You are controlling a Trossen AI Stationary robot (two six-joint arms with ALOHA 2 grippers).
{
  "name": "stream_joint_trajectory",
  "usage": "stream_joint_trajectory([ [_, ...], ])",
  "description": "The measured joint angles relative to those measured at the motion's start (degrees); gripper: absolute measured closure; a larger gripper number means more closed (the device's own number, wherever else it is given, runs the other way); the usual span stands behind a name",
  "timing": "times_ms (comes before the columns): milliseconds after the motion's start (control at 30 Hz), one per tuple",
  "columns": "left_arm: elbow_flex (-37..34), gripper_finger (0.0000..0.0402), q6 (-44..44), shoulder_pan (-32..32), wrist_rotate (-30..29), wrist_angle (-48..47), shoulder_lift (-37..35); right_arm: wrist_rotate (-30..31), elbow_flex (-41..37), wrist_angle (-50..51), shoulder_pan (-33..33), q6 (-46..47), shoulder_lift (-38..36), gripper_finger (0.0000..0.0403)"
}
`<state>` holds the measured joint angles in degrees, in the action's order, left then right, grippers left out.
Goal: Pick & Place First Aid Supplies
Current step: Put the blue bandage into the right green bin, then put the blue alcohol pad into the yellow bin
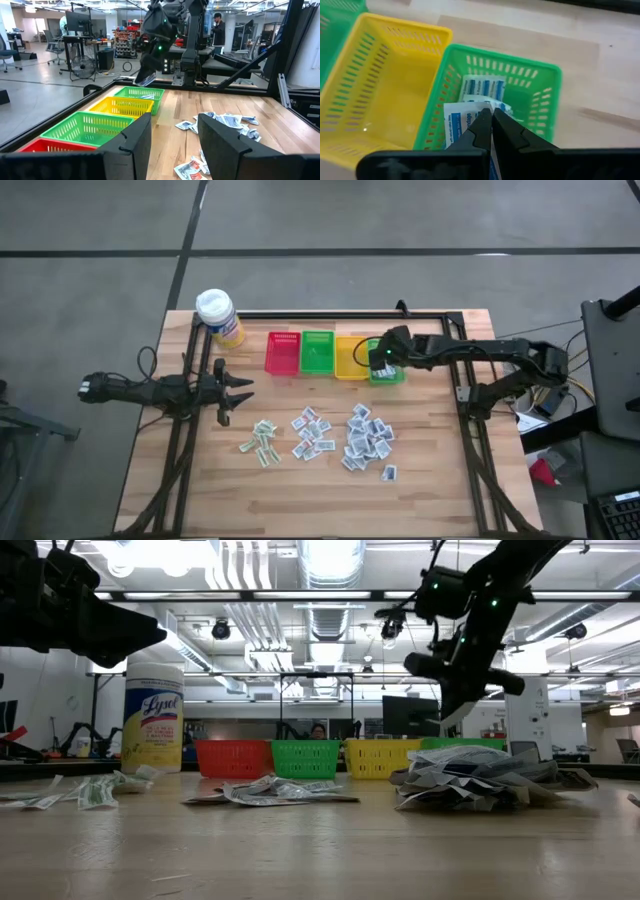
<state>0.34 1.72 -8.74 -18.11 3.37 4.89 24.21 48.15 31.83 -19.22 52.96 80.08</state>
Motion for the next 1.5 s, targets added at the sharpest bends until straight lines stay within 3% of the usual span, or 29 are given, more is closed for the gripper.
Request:
stream_joint_trajectory([
  [267, 0.0, 0.0243, 0.0, 0.0, 0.0, 0.0, 0.0, 4.2, 0.77, -1.38, 0.02, 2.21, 7.01, 0.0394],
  [500, 0.0, 0.0243, 0.0, 0.0, 0.0, 0.01, 0.0, 4.44, 1.3, -5.81, 0.04, 0.84, 11.25, 0.0394],
  [967, 0.0, 0.0243, 0.0, -0.01, 0.0, -0.01, 0.22, 5.93, 1.35, -6.85, -0.31, -0.64, 11.16, 0.0391],
  [1367, 0.0, 0.0243, 0.01, 0.0, 0.0, 0.01, 0.22, 5.83, 1.3, -6.74, -1.84, -3.2, 11.1, 0.0306],
  [1500, 0.0, 0.0243, 0.0, 0.0, 0.0, 0.0, 0.22, 5.49, 3.7, -2.28, -1.79, -4.15, 11.03, 0.0285],
])
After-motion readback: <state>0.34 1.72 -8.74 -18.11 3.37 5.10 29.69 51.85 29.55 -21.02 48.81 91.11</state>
